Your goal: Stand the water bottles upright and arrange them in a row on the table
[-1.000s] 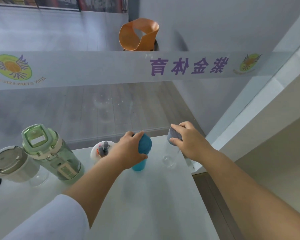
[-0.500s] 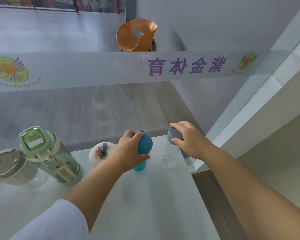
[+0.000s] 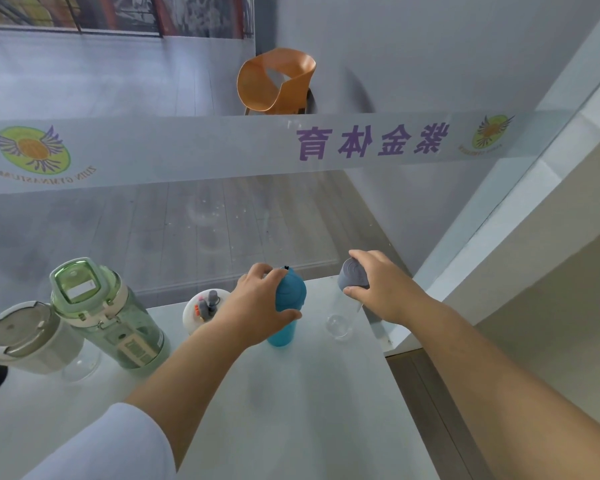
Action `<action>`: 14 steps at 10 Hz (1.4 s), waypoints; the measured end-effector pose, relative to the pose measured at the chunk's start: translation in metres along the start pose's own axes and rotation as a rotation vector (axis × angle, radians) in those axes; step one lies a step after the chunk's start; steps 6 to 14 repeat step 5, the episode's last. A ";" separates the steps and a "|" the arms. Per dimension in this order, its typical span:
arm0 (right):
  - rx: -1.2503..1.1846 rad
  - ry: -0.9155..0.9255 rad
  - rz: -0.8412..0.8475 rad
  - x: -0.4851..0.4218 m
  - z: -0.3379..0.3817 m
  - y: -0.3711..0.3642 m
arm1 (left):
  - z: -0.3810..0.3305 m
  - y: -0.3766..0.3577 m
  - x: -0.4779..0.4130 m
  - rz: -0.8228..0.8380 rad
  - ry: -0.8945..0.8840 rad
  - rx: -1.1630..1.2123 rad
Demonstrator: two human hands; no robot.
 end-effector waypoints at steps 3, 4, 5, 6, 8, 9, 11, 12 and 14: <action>0.043 -0.038 0.010 0.009 0.009 0.014 | -0.008 0.017 0.012 -0.008 0.034 -0.036; 0.085 -0.027 0.018 0.014 0.018 0.027 | -0.011 0.029 0.019 -0.009 0.047 -0.028; 0.185 -0.022 0.053 0.019 0.038 0.043 | -0.016 0.051 0.034 -0.022 0.069 -0.058; 0.185 -0.022 0.053 0.019 0.038 0.043 | -0.016 0.051 0.034 -0.022 0.069 -0.058; 0.185 -0.022 0.053 0.019 0.038 0.043 | -0.016 0.051 0.034 -0.022 0.069 -0.058; 0.185 -0.022 0.053 0.019 0.038 0.043 | -0.016 0.051 0.034 -0.022 0.069 -0.058; 0.185 -0.022 0.053 0.019 0.038 0.043 | -0.016 0.051 0.034 -0.022 0.069 -0.058; 0.185 -0.022 0.053 0.019 0.038 0.043 | -0.016 0.051 0.034 -0.022 0.069 -0.058; 0.185 -0.022 0.053 0.019 0.038 0.043 | -0.016 0.051 0.034 -0.022 0.069 -0.058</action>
Point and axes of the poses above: each hand's wrist, its own x-axis away from the middle knuckle, its own y-axis out of the back of the hand, z = x × y, the point moved 5 cm from there along -x, towards the middle knuckle, and after that the axes turned 11 degrees about z, right-handed, at the moved point
